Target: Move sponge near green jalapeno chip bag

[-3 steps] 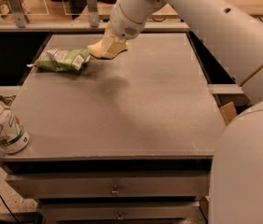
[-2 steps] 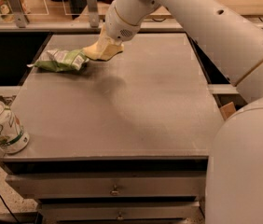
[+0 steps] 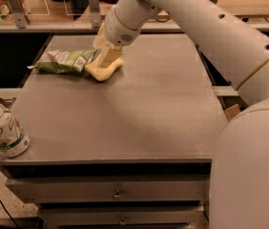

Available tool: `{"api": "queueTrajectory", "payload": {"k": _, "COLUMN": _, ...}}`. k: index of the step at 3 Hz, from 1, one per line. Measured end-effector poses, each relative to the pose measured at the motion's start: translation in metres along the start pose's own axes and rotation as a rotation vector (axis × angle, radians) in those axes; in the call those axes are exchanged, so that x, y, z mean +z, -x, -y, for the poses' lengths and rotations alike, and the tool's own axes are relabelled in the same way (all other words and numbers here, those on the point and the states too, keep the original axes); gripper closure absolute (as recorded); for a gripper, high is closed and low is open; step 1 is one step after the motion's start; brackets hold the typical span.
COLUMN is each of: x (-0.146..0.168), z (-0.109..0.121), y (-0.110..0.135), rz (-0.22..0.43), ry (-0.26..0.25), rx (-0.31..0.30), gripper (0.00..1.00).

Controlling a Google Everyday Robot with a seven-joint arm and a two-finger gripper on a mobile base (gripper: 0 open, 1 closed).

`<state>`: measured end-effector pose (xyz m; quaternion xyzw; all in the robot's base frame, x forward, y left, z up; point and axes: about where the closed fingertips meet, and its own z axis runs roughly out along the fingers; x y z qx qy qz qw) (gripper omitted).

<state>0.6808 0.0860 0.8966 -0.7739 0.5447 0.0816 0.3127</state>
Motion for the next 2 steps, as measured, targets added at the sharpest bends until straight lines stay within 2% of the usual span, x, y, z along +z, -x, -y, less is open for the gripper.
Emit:
{"api": "queueTrajectory", "payload": {"k": 1, "x": 0.0026, "z": -0.0006, "y": 0.0003, "rz": 0.0, "ry": 0.004, "rx": 0.0, "gripper": 0.0}}
{"api": "queueTrajectory", "payload": {"k": 2, "x": 0.0027, "z": -0.0006, "y": 0.0003, "rz": 0.0, "ry": 0.004, "rx": 0.0, "gripper": 0.0}}
